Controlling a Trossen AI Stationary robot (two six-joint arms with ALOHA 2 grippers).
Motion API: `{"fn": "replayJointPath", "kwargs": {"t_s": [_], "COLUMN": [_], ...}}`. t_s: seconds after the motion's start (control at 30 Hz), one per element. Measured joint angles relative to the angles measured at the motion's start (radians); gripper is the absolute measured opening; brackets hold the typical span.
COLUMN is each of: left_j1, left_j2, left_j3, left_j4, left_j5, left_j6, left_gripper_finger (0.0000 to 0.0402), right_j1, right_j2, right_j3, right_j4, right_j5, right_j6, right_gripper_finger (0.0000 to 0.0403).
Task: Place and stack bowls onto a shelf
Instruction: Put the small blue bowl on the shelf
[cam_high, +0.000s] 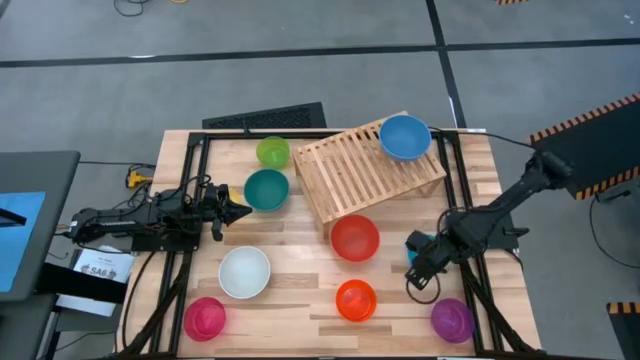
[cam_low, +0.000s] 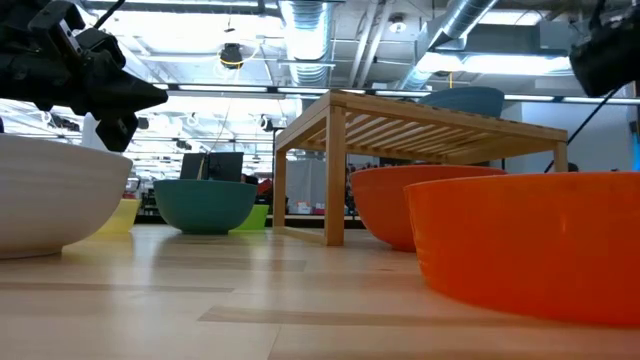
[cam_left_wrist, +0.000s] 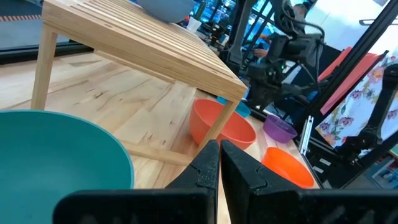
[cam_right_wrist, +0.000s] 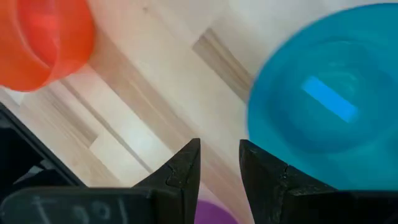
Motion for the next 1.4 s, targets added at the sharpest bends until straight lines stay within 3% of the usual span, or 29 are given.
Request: {"fn": "replayJointPath", "kwargs": {"t_s": [0.47,0.57,0.67,0.73,0.87,1.03,1.23,1.4], "left_j1": [0.000,0.000,0.000,0.000,0.000,0.000,0.000,0.000], "left_j2": [0.000,0.000,0.000,0.000,0.000,0.000,0.000,0.000], "left_j3": [0.000,0.000,0.000,0.000,0.000,0.000,0.000,0.000], "left_j4": [0.000,0.000,0.000,0.000,0.001,0.000,0.000,0.001], "left_j5": [0.000,0.001,0.000,0.001,0.001,0.001,0.000,-0.001], "left_j6": [-0.003,-0.003,-0.003,-0.003,-0.003,-0.003,-0.003,-0.003], "left_gripper_finger": [0.0000,0.0000,0.0000,0.0000,0.0000,0.0000,0.0000,0.0000], "right_j1": [-0.021,-0.021,-0.021,-0.025,-0.065,-0.173,-0.345,-0.501], "right_j2": [0.227,0.229,0.199,0.161,0.096,0.089,0.228,0.390], "right_j3": [-0.006,-0.005,0.019,0.056,0.210,0.515,0.889,1.063], "right_j4": [-0.019,-0.010,-0.017,-0.026,-0.058,-0.133,-0.257,-0.362], "right_j5": [-0.007,-0.022,-0.037,-0.058,-0.118,-0.114,-0.012,0.042], "right_j6": [-0.013,-0.032,-0.071,-0.126,-0.301,-0.613,-0.963,-1.181], "right_gripper_finger": [0.0133,0.0101,0.0030,0.0021,0.0021,0.0021,0.0021,0.0021]}}
